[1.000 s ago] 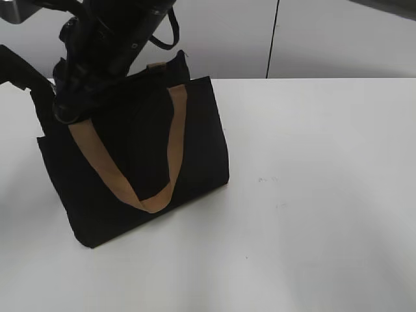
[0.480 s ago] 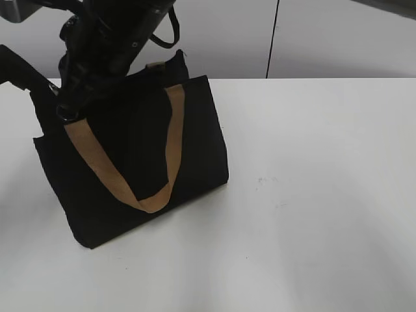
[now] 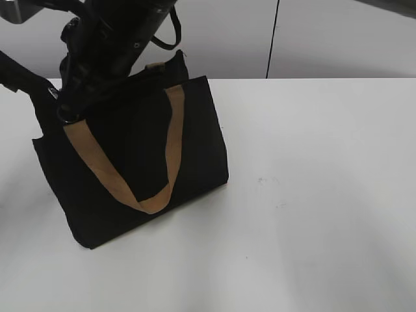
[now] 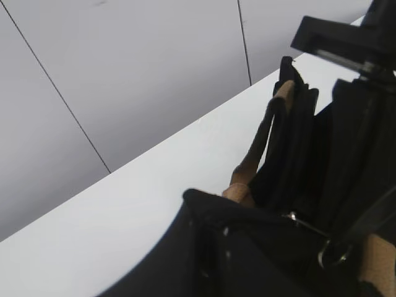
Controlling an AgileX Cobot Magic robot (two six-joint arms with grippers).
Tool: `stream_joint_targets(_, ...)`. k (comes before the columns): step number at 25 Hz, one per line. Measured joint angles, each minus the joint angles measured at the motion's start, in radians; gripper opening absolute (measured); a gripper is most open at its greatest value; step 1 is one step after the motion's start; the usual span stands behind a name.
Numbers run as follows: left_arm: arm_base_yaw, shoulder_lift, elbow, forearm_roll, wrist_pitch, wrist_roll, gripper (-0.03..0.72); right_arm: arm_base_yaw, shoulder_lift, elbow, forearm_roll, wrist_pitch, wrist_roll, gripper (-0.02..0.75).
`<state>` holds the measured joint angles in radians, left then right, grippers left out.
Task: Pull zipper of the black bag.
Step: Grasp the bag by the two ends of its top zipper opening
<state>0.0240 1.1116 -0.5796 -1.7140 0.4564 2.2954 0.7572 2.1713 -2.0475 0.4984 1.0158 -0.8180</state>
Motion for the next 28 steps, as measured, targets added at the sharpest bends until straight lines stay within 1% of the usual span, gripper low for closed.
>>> stream_joint_targets(7,-0.002,0.0,0.009,0.002,-0.121,0.0,0.009,-0.031,0.0,-0.001,0.014,0.004,0.031,-0.001)
stream_joint_targets(12,-0.002,-0.001,0.068,-0.005,-0.138,0.0,0.009,-0.071,0.0,-0.001,0.017,0.014,0.044,-0.001)
stream_joint_targets(18,-0.002,-0.002,0.145,-0.011,-0.15,0.0,0.009,-0.077,0.0,-0.001,0.016,0.026,0.044,-0.001)
stream_joint_targets(22,-0.002,-0.002,0.152,-0.012,-0.153,0.0,0.009,-0.092,0.0,-0.001,0.018,0.031,0.044,-0.001)
stream_joint_targets(28,-0.002,-0.002,0.152,-0.013,-0.196,0.0,0.008,-0.141,0.0,-0.001,0.023,0.046,0.044,-0.001)
